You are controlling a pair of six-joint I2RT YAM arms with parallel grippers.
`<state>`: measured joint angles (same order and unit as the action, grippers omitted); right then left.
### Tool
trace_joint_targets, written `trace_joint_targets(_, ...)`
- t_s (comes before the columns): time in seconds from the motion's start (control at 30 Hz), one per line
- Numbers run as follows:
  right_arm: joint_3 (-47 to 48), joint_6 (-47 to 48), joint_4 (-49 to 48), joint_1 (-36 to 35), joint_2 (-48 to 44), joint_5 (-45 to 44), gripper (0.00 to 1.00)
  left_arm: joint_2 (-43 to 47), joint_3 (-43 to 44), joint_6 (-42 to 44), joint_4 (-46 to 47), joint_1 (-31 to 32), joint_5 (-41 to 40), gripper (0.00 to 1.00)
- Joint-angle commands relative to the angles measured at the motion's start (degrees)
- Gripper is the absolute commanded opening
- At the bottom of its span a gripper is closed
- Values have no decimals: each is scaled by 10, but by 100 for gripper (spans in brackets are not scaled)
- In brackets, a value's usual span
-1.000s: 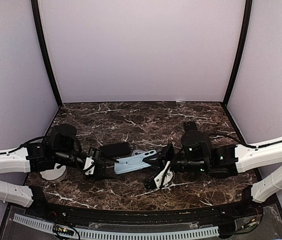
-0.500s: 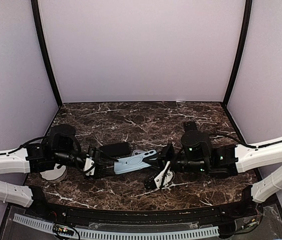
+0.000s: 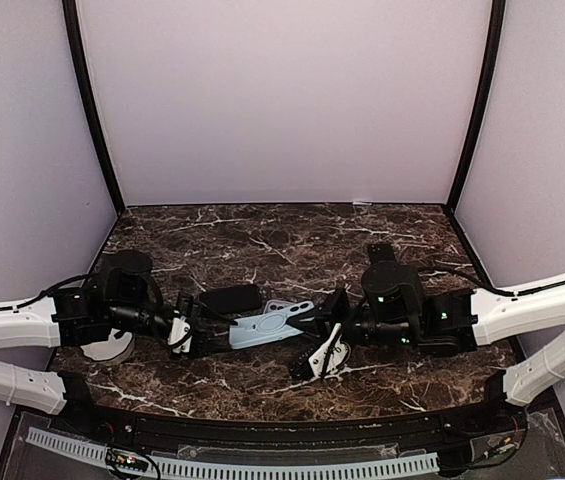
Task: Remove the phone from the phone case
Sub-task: Remove the bottom left corner of the phone case.
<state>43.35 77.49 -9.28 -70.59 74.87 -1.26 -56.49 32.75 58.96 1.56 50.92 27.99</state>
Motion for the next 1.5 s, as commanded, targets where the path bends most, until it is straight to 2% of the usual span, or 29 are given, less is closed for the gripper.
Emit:
trace_joint_targets(0.0,21,-9,9,-24,-15,49,0,7,-5,-3,33,-2,-43,44)
trace_joint_targets(0.5,26,-54,43,-47,-3,87,0,18,-19,-9,142,-2,-173,41)
trace_joint_targets(0.7,27,-72,39,-45,-3,68,0,23,-27,5,157,-2,-198,44)
trace_joint_targets(0.8,28,-100,19,-25,1,41,0,28,-30,22,143,-2,-200,46)
trace_joint_targets(1.0,16,-184,-49,39,-23,50,0,31,-26,13,147,-4,-230,46)
trace_joint_targets(1.2,10,-250,-117,71,-37,22,0,35,-16,-46,166,-16,-218,44)
trace_joint_targets(1.47,-4,-295,-212,87,-58,-8,0,73,-21,-126,211,-42,-123,38)
